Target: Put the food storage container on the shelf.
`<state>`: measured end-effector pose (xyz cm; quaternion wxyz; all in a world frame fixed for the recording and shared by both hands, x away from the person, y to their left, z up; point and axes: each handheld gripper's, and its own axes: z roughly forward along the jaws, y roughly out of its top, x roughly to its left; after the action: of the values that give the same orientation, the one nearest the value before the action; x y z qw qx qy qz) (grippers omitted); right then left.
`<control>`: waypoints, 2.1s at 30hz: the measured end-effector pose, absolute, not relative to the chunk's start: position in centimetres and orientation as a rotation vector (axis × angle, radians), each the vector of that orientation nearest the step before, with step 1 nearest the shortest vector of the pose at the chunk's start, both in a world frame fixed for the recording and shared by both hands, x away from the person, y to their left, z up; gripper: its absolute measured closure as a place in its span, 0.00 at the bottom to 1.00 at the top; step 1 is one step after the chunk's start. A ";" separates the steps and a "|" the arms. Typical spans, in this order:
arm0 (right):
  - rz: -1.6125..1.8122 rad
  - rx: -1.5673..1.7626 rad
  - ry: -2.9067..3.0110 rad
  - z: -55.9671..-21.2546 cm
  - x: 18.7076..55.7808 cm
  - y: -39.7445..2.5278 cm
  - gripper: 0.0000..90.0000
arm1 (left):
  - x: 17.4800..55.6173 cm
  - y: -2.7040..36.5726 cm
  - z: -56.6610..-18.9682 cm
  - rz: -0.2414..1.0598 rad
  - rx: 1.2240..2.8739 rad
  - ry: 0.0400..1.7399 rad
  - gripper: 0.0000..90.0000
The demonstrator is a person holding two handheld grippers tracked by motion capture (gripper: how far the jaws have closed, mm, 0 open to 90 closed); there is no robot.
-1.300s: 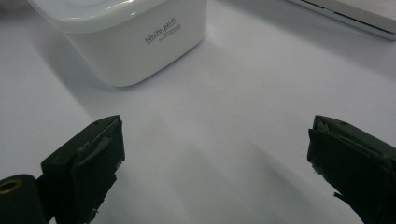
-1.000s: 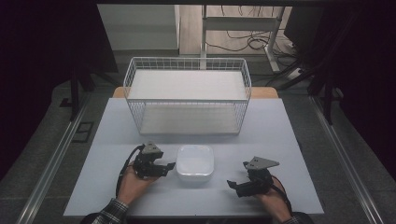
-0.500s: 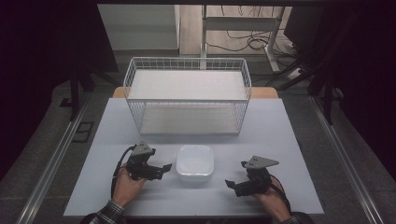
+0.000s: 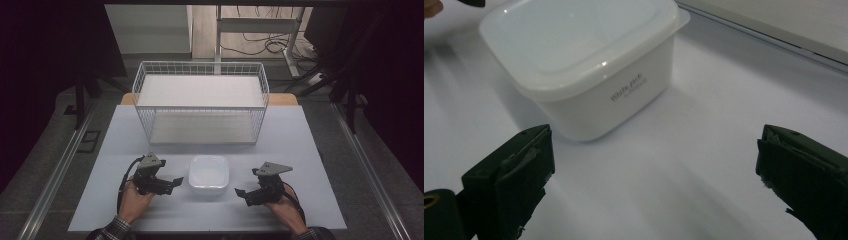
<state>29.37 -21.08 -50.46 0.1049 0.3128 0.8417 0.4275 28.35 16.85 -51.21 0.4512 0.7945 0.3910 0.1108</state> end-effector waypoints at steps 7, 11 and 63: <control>1.274 0.902 2.491 -49.8 29.9 -19.2 0.00 | 28.7 15.9 -50.4 0.248 1.950 0.939 0.04; 1.299 0.884 2.499 -49.4 30.4 -18.1 0.00 | 29.1 15.2 -50.1 0.234 1.948 0.933 0.03; 1.416 1.166 2.465 -47.6 29.9 -17.6 0.87 | 27.1 14.2 -49.0 0.125 1.863 1.022 0.88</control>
<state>29.92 -17.58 -47.57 0.0342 0.3793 0.8018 0.4605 27.13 14.20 -49.00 0.4850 0.7655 0.4197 0.0512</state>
